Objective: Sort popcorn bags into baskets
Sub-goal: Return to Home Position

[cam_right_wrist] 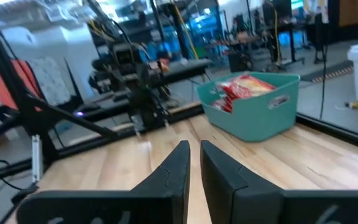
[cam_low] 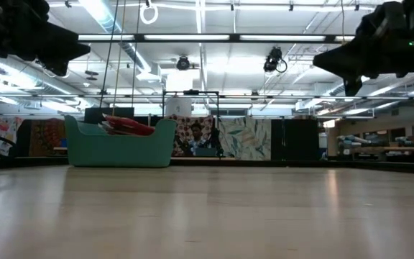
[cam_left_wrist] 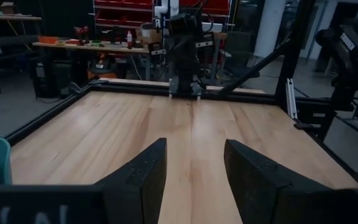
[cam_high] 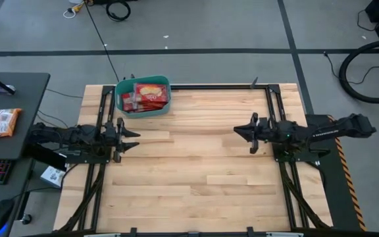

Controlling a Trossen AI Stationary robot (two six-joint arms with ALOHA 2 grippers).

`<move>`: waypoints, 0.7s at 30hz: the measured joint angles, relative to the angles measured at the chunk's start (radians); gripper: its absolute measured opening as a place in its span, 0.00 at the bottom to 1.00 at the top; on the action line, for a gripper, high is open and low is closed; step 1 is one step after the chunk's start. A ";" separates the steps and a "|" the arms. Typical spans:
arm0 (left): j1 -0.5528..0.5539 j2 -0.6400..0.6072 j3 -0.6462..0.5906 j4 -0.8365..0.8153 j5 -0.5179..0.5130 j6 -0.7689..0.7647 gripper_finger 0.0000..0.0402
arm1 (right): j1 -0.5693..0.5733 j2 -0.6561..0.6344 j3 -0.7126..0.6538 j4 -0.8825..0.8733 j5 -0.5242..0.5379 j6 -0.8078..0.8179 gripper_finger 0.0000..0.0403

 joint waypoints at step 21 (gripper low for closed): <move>-0.002 0.002 0.000 -0.106 -0.003 -0.052 0.41 | 0.000 -0.339 -0.034 -0.197 0.118 -0.145 0.11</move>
